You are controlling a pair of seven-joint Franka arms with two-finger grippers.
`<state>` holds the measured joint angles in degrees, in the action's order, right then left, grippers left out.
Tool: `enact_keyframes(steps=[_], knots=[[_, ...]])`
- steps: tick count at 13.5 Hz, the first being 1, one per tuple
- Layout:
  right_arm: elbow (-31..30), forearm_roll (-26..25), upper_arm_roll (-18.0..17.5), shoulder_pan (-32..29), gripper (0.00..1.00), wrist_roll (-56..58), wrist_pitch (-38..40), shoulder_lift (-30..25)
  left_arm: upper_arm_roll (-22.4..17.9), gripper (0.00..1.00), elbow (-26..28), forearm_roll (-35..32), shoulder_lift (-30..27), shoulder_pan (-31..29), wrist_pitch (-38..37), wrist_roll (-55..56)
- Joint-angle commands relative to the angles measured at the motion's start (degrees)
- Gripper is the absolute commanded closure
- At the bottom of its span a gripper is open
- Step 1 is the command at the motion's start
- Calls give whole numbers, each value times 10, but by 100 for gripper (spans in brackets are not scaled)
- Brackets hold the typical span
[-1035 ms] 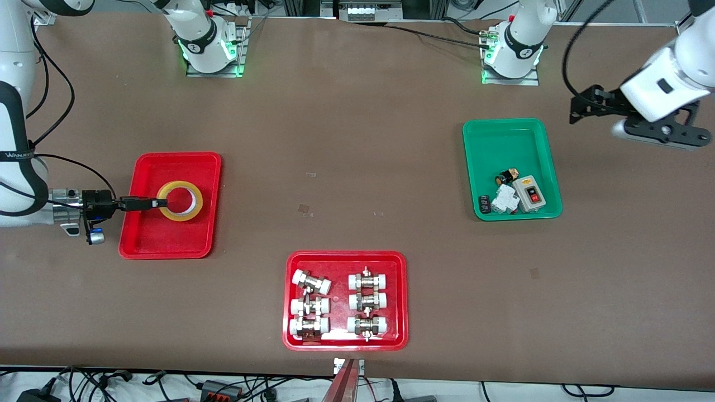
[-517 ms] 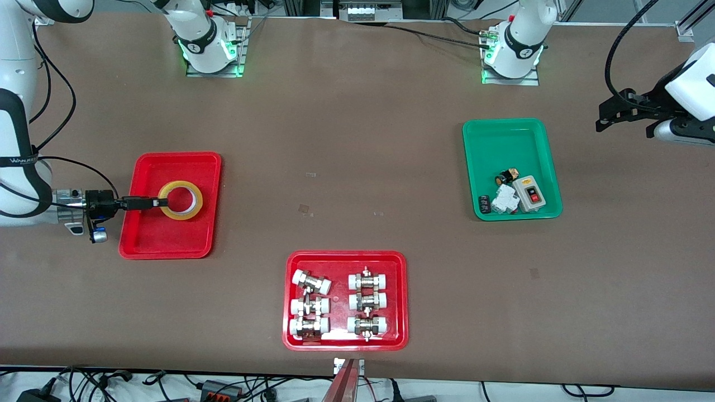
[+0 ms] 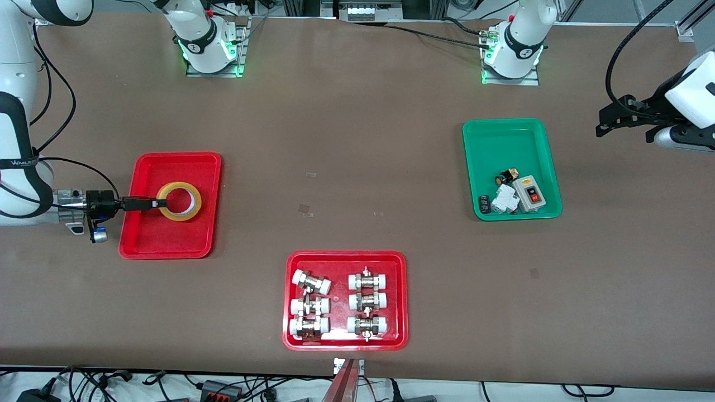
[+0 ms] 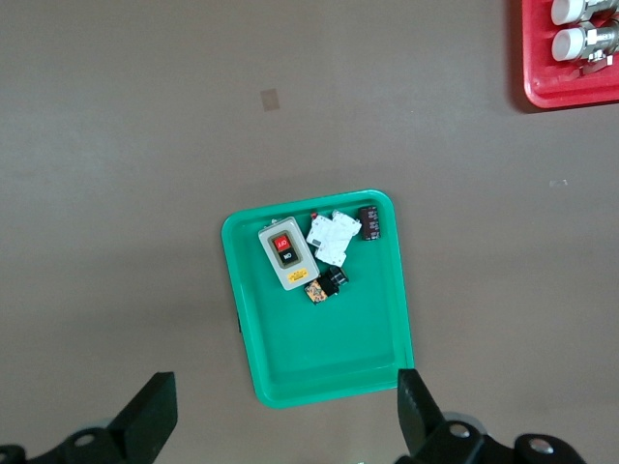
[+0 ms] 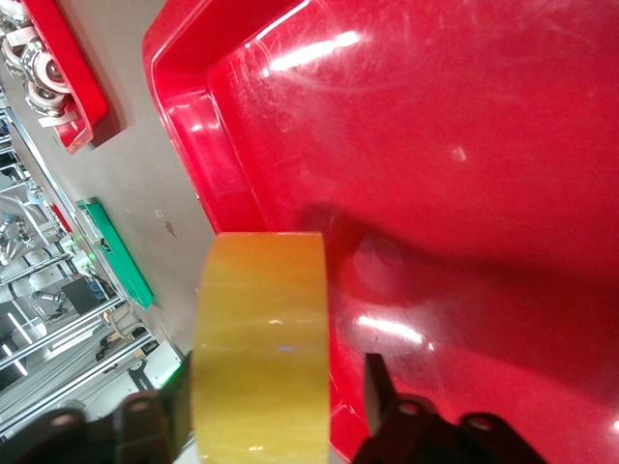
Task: Left arm passes tape to right arm into tray
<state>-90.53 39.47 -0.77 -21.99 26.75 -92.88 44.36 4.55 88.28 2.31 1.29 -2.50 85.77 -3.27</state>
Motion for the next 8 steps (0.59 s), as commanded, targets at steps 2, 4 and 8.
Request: enact_keyframes(steps=[2,4,8], knots=[[7,-45,-12,-17,0,34,3,2,4,0,-14,-13,5,6,8,-8],[3,-76,-12,-14,0,51,-15,0,4,0,-8,-13,3,6,27,-5],[3,-74,-17,-13,0,51,-7,-2,5,0,6,-14,-2,1,44,-3]])
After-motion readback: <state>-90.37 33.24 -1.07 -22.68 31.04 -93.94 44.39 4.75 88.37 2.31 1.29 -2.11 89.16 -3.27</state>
